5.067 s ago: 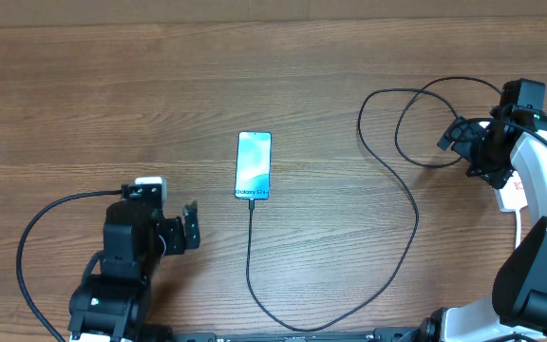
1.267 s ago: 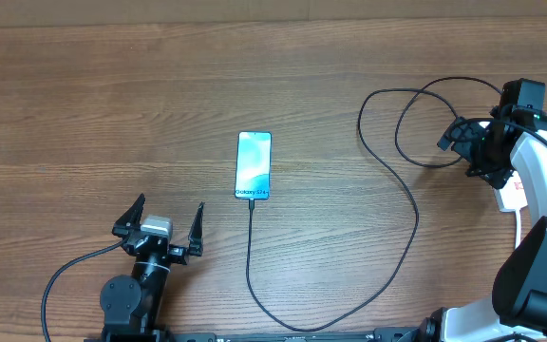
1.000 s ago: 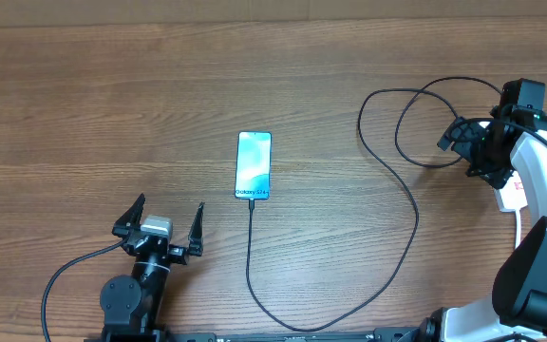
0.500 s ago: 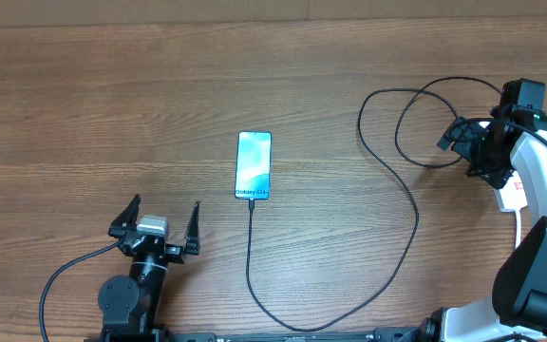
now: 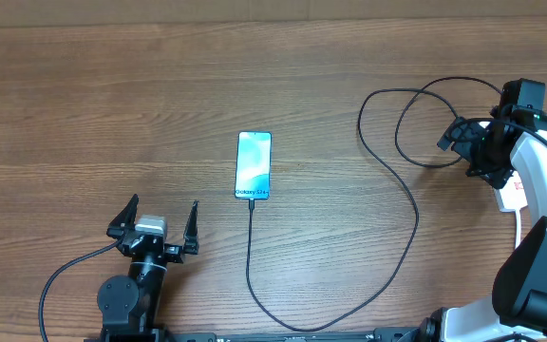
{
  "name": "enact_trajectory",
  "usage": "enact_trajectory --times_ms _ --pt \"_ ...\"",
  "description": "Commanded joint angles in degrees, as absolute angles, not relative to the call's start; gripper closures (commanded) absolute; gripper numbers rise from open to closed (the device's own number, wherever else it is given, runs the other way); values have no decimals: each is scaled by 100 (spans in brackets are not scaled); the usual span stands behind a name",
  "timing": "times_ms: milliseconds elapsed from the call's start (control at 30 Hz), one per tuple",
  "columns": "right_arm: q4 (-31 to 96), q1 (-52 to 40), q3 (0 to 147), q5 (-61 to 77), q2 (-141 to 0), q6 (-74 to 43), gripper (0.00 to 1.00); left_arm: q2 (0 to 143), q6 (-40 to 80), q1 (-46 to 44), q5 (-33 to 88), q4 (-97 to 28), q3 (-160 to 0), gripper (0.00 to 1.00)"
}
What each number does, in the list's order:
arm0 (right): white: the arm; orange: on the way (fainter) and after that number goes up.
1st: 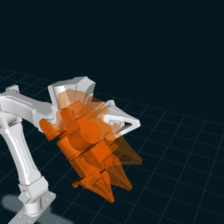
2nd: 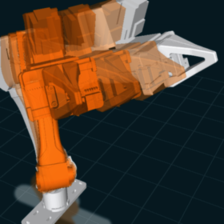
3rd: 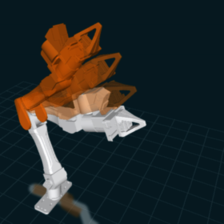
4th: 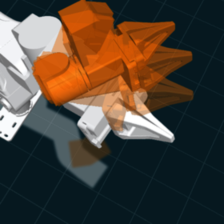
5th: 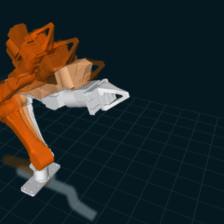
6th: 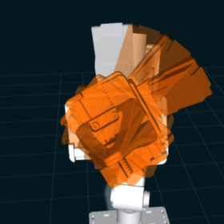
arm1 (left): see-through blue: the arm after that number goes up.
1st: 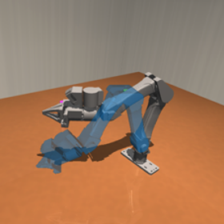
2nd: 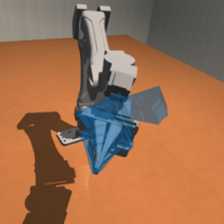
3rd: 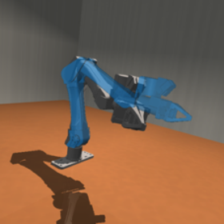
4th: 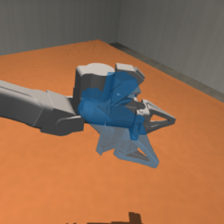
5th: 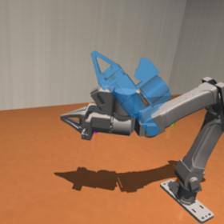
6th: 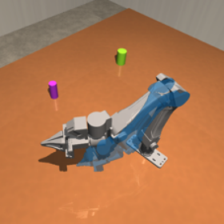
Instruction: Plug charger to phone and switch on socket
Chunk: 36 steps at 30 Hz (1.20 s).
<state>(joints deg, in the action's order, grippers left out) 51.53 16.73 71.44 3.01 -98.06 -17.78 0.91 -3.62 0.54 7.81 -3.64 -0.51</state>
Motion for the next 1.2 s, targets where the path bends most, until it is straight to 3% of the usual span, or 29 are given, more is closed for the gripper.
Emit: enact_trajectory --times_ms 0,567,967,1167 --pt "5127 1634 7131 307 -9789 -1776 0 32 -491 110 707 -381 -27 0" --pt "5129 1634 7131 307 -9679 -1774 0 32 -491 110 707 -381 -25 0" --pt "5129 1608 7131 307 -7909 -1774 0 32 -491 110 707 -381 -27 0" --pt "5129 1608 7111 307 -7756 -1776 0 32 -491 110 707 -381 -25 0"
